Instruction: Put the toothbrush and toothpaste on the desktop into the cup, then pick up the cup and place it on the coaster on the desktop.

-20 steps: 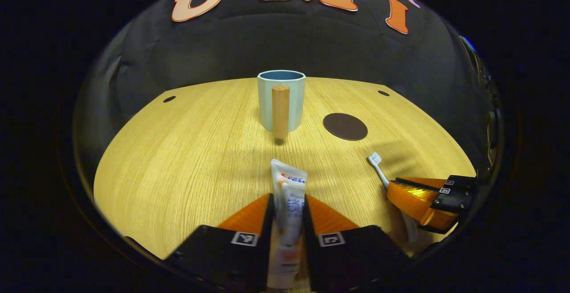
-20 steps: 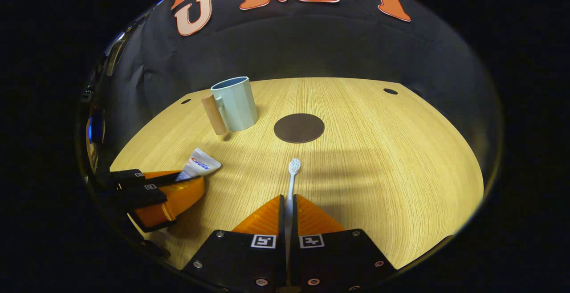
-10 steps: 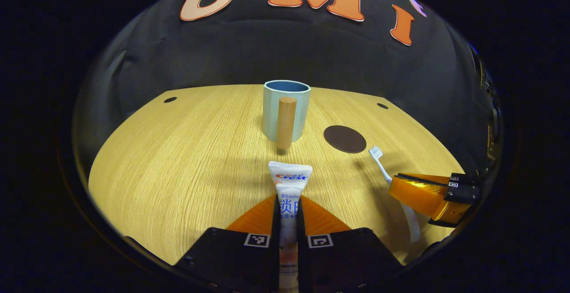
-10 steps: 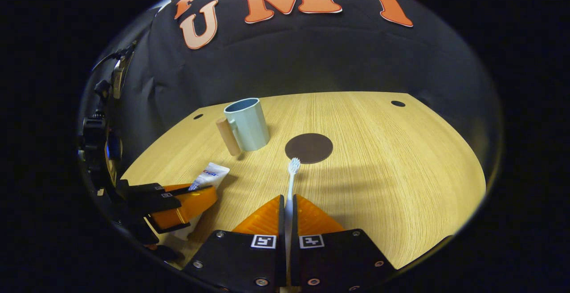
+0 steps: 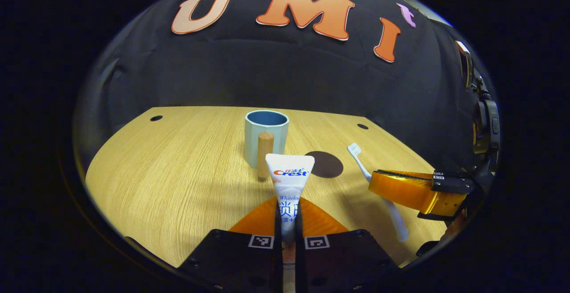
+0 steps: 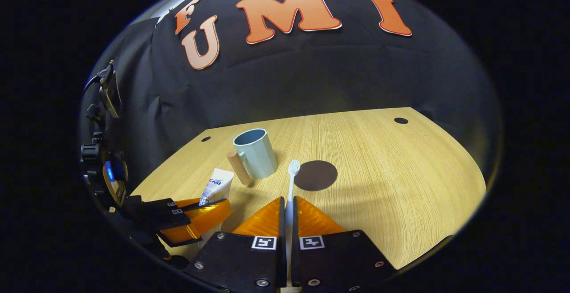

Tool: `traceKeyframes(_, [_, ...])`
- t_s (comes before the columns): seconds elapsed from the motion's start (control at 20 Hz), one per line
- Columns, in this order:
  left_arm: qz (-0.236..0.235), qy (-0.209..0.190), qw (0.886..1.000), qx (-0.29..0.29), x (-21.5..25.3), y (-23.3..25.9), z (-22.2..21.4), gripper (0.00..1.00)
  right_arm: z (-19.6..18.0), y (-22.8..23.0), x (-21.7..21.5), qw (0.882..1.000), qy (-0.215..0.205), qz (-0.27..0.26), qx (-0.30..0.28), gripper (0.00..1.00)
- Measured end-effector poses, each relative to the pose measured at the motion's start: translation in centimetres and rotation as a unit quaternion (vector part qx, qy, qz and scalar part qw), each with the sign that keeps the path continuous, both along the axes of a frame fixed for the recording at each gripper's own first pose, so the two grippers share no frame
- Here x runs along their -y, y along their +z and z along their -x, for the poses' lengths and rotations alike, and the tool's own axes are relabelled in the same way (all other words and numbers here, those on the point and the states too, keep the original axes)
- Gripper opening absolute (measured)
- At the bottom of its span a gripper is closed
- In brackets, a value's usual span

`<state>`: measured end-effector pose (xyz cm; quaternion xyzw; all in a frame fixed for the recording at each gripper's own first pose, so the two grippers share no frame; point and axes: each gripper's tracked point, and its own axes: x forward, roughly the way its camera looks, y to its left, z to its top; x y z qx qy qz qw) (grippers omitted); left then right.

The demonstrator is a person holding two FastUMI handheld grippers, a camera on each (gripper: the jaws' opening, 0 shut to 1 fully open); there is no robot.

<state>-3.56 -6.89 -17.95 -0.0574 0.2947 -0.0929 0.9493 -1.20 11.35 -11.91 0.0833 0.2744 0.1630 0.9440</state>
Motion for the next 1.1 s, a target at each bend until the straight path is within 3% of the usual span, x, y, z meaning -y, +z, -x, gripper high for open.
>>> traceKeyframes(0.55, [0.009,0.010,0.997,0.080,-1.2,6.3,-3.7,0.10,-2.7,4.3,0.7,0.998,-0.013,-0.036,0.056,0.05])
traceKeyframes(0.85, [0.022,0.020,0.992,0.119,-2.2,9.4,-6.5,0.10,-4.5,6.7,-0.1,0.996,-0.004,-0.018,0.090,0.04])
traceKeyframes(1.1, [0.041,0.027,0.990,0.136,-2.4,11.2,-12.3,0.10,-6.4,8.0,-0.8,0.994,-0.002,-0.013,0.107,0.05])
